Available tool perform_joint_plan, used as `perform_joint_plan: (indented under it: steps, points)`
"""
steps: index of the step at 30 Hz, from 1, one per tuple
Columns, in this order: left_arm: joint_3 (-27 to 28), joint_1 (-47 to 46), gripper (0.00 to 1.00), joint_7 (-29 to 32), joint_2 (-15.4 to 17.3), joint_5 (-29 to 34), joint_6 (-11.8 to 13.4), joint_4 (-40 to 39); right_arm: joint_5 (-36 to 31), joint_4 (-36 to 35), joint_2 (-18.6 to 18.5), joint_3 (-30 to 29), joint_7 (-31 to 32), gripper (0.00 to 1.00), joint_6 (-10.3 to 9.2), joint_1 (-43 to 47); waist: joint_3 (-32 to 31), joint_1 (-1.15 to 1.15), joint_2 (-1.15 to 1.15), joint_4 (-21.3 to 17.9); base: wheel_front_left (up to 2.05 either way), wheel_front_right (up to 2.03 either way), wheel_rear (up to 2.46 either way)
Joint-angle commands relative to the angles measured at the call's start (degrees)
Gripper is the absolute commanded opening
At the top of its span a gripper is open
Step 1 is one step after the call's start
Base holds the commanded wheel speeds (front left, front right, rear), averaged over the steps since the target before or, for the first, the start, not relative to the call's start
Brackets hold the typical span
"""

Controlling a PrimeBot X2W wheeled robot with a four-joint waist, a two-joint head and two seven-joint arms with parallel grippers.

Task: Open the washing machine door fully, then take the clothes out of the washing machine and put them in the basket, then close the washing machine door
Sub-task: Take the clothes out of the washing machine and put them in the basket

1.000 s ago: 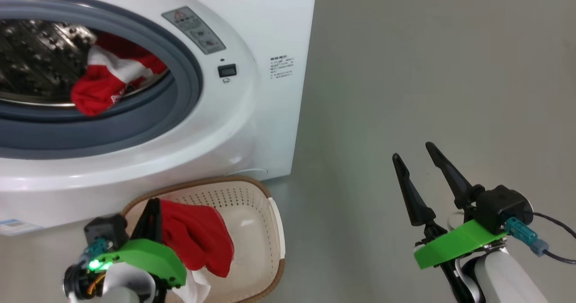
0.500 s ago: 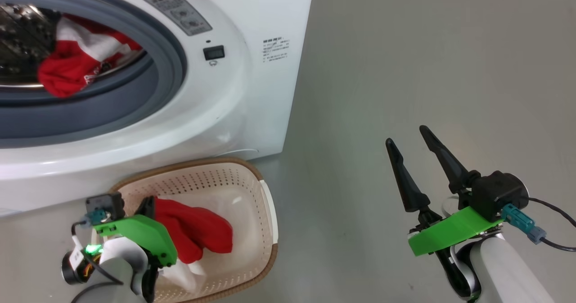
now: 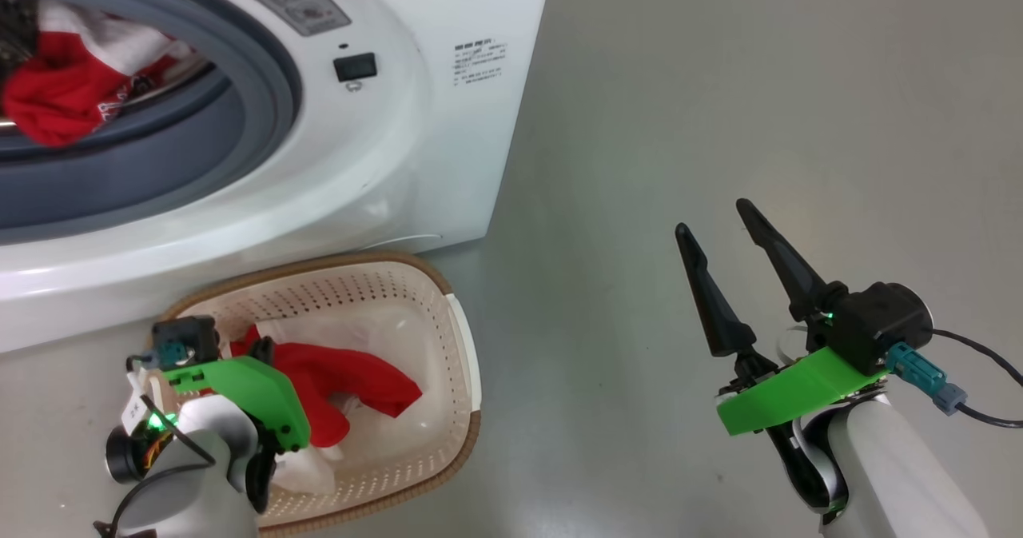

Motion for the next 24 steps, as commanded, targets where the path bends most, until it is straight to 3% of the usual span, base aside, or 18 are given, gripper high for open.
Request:
perform_joint_plan:
  steps: [1,2,3,24]
  points:
    - [0.8,-0.7,0.38,-0.7,1.5,0.0,0.1,-0.4,0.6,-1.2,0.2,1.3,-0.4,1.00,0.28,-0.8,0.5,0.00,0.00,-0.2,0.00,0.00,0.00]
    - [0.7,-0.9,0.56,-0.9,1.5,0.0,0.2,-0.2,0.6,-1.1,0.2,1.3,-0.4,1.00,0.28,-0.8,0.4,0.00,0.00,-0.2,0.00,0.00,0.00]
    - [0.6,-1.0,0.98,-1.0,1.5,0.0,0.2,-0.1,0.5,-1.0,0.2,1.3,-0.4,1.00,0.28,-0.8,0.3,0.00,0.00,-0.2,0.00,0.00,0.00]
    - [-0.3,3.8,1.00,-7.1,1.6,-0.5,-2.3,-2.7,0.0,-0.1,-0.2,0.1,-0.4,1.00,0.28,2.2,-7.8,0.00,0.00,1.7,0.00,0.00,0.00]
